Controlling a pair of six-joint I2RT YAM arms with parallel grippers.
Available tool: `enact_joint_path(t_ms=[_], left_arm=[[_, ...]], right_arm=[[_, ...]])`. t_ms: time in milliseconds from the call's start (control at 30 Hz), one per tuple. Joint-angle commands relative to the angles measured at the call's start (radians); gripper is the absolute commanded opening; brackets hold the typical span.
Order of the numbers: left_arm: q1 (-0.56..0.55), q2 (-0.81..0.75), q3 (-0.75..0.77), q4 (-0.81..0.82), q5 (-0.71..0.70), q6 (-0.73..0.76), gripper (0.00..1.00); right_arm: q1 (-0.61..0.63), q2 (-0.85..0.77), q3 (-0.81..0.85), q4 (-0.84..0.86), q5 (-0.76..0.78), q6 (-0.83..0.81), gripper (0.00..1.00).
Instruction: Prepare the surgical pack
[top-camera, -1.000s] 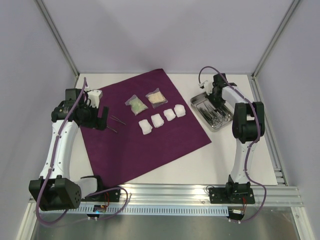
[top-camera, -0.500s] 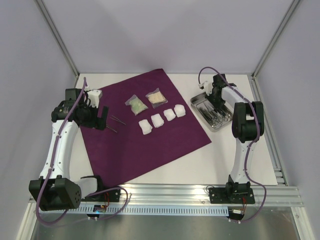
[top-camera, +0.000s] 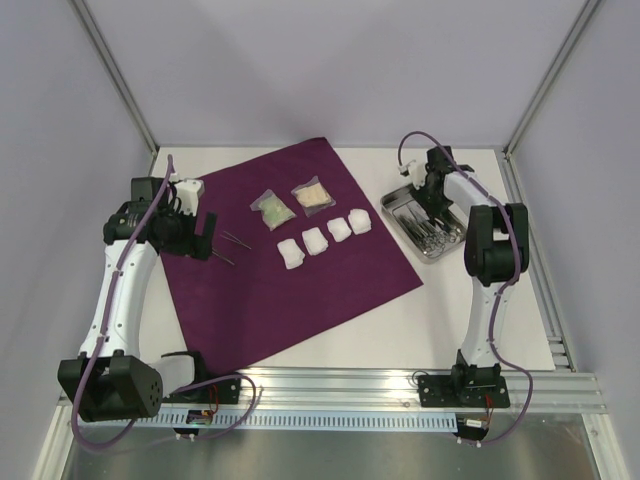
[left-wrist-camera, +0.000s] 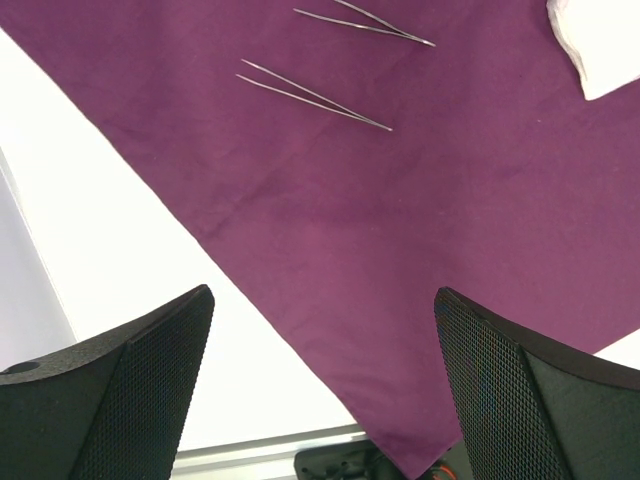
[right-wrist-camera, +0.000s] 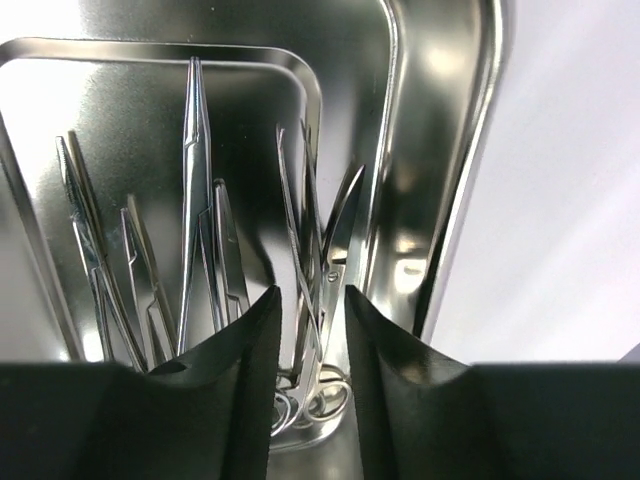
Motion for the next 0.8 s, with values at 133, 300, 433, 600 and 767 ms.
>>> enact_joint_path(t_ms=[133, 300, 433, 600, 767], left_arm=[[0.0, 0.042, 0.013, 0.041, -0.121, -0.131, 0.91], [0.006, 0.082, 0.081, 0.085, -0.216, -0.48, 0.76], [0.004, 0.133, 0.055, 0.137, -0.203, -0.713, 0.77], [-0.003, 0.317, 0.07, 0.191, -0.204, -0.861, 0.76], [-0.003, 0.441, 0.096, 0.193, -0.266, -0.864, 0.55]], right_arm=[[0.023, -0.181, 0.115, -0.047, 0.07, 0.09, 0.46], [0.054, -0.284, 0.135, -0.056, 0.198, 0.297, 0.55], [0.081, -0.387, 0.063, -0.048, 0.358, 0.544, 0.56], [0.143, -0.557, -0.163, 0.068, 0.404, 0.689, 0.56], [0.196, -0.623, -0.259, 0.094, 0.387, 0.712, 0.56]])
